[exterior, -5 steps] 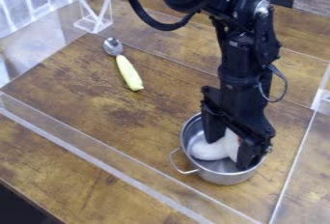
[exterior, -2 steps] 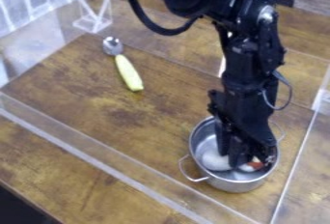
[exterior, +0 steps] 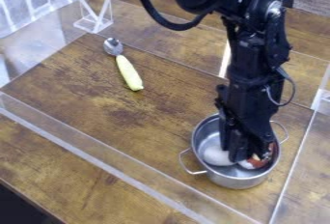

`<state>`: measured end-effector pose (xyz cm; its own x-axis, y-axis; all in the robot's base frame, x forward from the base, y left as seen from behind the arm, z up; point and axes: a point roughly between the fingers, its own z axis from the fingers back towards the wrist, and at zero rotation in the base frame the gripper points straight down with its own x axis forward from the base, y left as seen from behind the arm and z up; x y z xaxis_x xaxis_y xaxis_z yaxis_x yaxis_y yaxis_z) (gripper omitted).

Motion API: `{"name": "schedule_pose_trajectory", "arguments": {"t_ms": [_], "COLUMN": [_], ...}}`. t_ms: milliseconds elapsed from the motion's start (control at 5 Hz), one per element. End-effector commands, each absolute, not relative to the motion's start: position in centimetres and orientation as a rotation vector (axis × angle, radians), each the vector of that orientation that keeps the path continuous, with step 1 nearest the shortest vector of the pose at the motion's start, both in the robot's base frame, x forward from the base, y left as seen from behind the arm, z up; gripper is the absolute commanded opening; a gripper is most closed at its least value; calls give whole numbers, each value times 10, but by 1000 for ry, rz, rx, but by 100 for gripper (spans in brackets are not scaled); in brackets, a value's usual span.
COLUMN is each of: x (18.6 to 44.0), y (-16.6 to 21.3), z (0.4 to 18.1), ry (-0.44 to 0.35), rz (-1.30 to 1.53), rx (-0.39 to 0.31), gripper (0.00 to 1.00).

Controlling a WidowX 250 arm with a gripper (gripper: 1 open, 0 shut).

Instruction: Remove the mushroom from the silver pot and put it on the table

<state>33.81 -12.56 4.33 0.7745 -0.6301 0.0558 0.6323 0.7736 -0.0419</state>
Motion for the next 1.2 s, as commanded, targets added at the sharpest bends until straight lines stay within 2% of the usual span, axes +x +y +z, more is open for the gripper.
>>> {"name": "schedule_pose_trajectory", "arguments": {"t_ms": [0, 800, 1000], "x": [337, 326, 325], "y": [-126, -115, -101], "z": [68, 119, 128], "ry": [-93, -110, -118], "rz": [-680, -709, -593], "rx": [-44, 12, 49], "gripper": [0, 0, 0]}}
